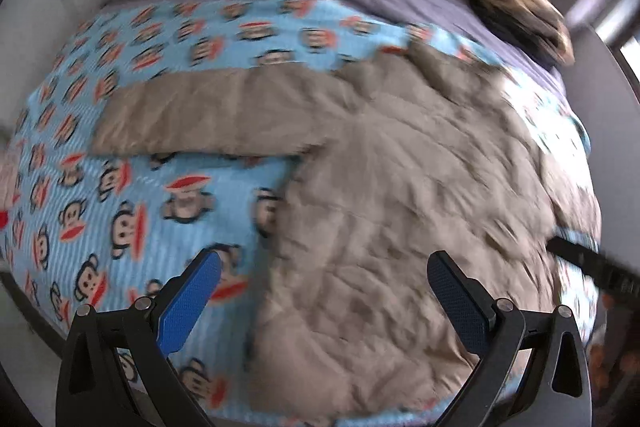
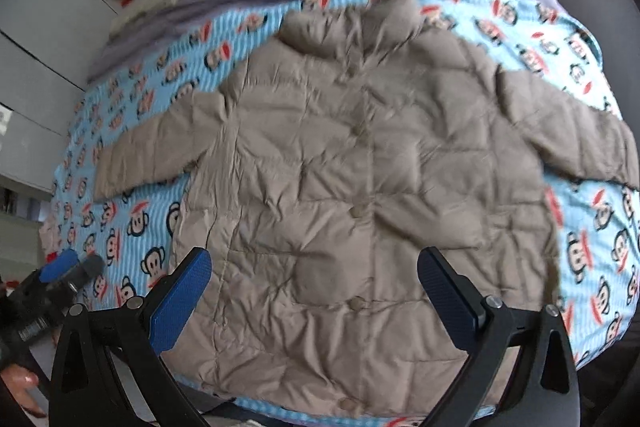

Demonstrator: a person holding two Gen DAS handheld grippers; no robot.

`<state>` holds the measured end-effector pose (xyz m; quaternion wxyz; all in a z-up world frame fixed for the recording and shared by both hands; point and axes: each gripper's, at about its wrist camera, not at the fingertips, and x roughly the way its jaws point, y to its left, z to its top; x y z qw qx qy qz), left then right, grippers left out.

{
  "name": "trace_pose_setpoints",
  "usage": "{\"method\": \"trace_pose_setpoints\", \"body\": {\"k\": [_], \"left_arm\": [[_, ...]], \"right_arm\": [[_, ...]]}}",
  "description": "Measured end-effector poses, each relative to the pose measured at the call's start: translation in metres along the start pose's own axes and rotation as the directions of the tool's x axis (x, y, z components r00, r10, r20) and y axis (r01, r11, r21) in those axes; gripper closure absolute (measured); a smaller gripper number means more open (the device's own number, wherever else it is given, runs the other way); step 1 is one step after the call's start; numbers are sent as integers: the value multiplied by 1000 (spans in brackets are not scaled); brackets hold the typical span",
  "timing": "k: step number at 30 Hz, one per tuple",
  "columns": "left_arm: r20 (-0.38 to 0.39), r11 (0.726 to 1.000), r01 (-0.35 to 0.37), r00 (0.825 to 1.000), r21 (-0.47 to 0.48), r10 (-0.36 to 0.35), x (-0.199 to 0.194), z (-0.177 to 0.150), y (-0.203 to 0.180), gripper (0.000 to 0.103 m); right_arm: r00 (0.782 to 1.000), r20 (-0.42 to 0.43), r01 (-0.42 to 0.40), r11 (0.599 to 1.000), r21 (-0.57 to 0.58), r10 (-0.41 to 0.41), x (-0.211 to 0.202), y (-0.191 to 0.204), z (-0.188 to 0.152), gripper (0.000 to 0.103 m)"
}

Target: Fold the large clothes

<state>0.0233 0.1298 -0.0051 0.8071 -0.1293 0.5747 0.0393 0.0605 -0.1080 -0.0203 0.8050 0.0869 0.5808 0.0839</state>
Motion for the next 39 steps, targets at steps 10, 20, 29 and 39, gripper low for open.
{"method": "trace_pose_setpoints", "body": {"k": [10,20,29,39], "left_arm": [[74,938,57,997,-343,-34,93,56,164,0],[168,831,172,981,-530,-96,191,96,254,0],[269,795,165,963,-584,-2,206,127,273,70],[484,890,425,821,-164,-303,111,181,184,96]], "right_arm": [[996,-87,-27,995,-97,19,108,83,44,1],[988,-93,-134,978,-159,121,201,149,98,77],[985,-92,-157,980,-119,146,262,167,113,79],[968,-104,-237,967,-89,228,274,152,115,79]]}}
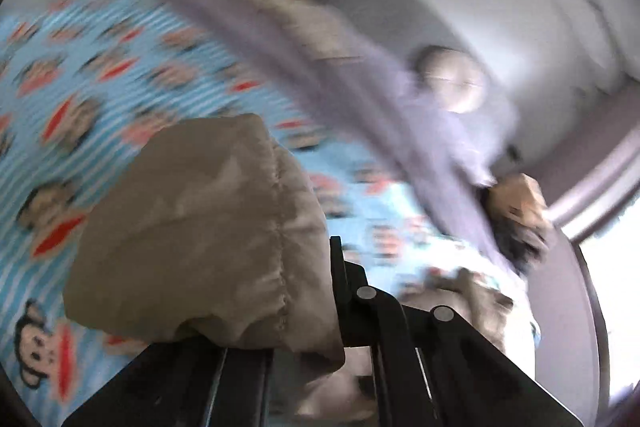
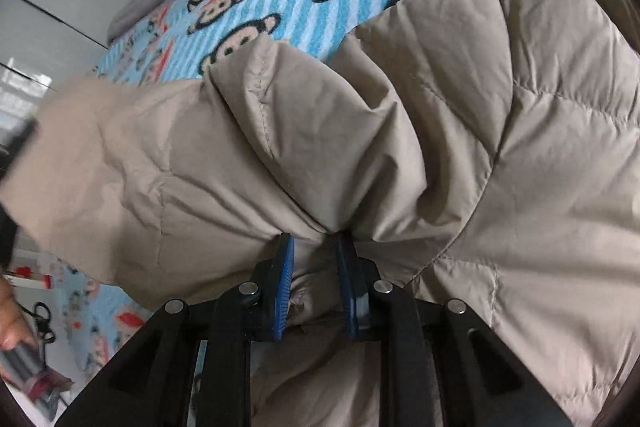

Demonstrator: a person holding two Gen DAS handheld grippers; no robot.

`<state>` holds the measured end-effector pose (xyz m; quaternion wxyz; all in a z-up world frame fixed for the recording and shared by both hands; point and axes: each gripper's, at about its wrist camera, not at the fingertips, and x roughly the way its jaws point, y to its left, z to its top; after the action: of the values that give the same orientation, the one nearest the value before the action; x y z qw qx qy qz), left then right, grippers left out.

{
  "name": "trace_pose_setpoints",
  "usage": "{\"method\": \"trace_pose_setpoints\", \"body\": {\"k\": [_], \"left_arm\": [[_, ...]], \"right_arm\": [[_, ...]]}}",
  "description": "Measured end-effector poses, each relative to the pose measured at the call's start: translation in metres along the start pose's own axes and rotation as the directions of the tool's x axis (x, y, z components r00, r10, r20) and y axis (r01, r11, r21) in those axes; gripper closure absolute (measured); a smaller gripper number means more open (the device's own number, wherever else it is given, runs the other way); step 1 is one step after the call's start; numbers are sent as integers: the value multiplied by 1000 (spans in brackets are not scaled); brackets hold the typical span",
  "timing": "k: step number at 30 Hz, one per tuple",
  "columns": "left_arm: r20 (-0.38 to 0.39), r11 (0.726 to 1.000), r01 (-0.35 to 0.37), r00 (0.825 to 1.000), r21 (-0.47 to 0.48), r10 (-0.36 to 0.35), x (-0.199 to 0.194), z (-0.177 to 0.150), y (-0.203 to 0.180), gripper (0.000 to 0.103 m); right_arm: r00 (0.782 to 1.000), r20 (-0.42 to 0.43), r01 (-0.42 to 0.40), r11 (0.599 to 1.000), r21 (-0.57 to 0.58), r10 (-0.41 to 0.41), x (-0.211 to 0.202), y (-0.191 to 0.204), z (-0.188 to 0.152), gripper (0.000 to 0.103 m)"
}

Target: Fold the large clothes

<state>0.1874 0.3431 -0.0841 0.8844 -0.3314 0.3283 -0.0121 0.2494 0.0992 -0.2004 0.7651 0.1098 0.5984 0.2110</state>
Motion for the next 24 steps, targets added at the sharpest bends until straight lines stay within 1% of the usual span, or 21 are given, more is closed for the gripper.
{"method": "trace_pose_setpoints", "body": {"k": [2,3,5,6,7,8,9,11,12,14,15,18,21,22,23,24], "left_arm": [[-11,993,82,997,86,-82,-2,3,-44,96],[-29,983,131,991,133,-128,1,2,-74,96],[-66,960,204,979,192,-194,8,-7,-119,96],[-91,949,234,971,212,-220,15,-13,-139,96],[-133,931,275,959,239,-249,26,-23,-164,96],[-171,913,299,950,276,-260,38,-36,-189,96],[-201,898,308,946,313,-254,47,-50,-209,96],[-281,857,321,934,402,-218,74,-83,-250,96],[-314,835,317,931,450,-184,90,-103,-267,96],[-375,803,299,921,516,-102,122,-138,-289,96],[-409,789,284,911,544,-46,142,-157,-295,96],[-443,755,244,894,608,68,171,-197,-300,96],[-435,711,201,885,674,163,182,-220,-300,96],[-430,703,190,885,686,181,178,-229,-298,87],[-428,696,182,883,695,196,180,-229,-297,76],[-430,692,185,881,698,198,176,-233,-297,43]], "right_arm": [[997,6,-74,996,49,74,-18,-12,-3,79],[995,19,-99,992,74,98,-29,-19,-5,79],[991,51,-127,986,110,122,-57,-38,-10,79],[990,75,-126,984,122,118,-73,-49,-13,79],[989,101,-118,984,133,105,-89,-63,-16,79],[988,125,-105,983,148,87,-105,-77,-20,79],[987,149,-87,982,168,62,-120,-93,-24,79],[984,179,-47,974,221,7,-147,-131,-34,79],[983,181,-30,969,244,-16,-157,-143,-40,79],[982,171,28,947,319,-86,-177,-189,-53,79],[980,167,46,936,349,-111,-185,-207,-59,79],[974,161,78,902,425,-160,-199,-250,-79,79],[972,172,67,886,459,-162,-208,-272,-90,79],[971,177,61,883,464,-161,-208,-276,-93,79],[971,182,52,882,468,-154,-208,-279,-94,79],[972,186,41,881,471,-144,-210,-281,-97,79]]}}
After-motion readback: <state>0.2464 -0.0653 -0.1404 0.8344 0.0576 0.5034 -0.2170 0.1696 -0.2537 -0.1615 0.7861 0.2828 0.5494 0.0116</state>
